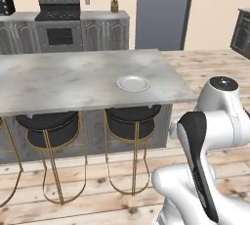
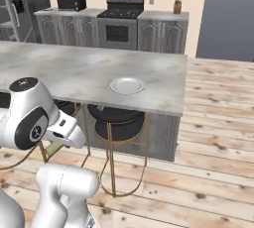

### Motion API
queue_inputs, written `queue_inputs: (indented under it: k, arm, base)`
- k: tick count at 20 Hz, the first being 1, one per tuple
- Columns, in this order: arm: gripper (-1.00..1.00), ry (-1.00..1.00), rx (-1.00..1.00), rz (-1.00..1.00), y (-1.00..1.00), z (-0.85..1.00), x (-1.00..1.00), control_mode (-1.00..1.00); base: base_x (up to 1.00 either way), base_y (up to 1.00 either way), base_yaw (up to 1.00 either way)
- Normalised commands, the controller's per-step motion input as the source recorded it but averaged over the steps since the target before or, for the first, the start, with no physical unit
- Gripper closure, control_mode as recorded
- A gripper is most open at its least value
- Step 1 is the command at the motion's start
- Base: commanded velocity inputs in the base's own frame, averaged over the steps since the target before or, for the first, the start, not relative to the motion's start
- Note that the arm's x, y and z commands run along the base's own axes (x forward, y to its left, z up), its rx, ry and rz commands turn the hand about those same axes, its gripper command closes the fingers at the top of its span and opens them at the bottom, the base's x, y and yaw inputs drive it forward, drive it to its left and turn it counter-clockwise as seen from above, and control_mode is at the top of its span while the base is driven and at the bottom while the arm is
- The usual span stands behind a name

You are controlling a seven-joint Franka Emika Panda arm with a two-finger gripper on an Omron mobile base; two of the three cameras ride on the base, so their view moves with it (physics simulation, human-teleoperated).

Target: Retrieve the butter from the fridge and place it on a plate on the dining table. Then retrieve the butter knife by the fridge and place it near the plate.

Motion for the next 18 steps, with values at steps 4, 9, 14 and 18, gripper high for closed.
queue_inputs:
  k: [4, 9, 14, 18]
  arm:
    - [1.0, 0.0, 0.0, 0.0, 0.0, 0.0, 0.0, 1.0]
    - [1.0, 0.0, 0.0, 0.0, 0.0, 0.0, 0.0, 1.0]
    - [1.0, 0.0, 0.0, 0.0, 0.0, 0.0, 0.0, 1.0]
    - [1.0, 0.0, 0.0, 0.0, 0.0, 0.0, 0.0, 1.0]
  base:
    - [0.68, -0.3, 0.02]
    - [0.87, -0.06, 0.01]
    - [0.92, -0.02, 0.0]
    - [0.5, 0.0, 0.0]
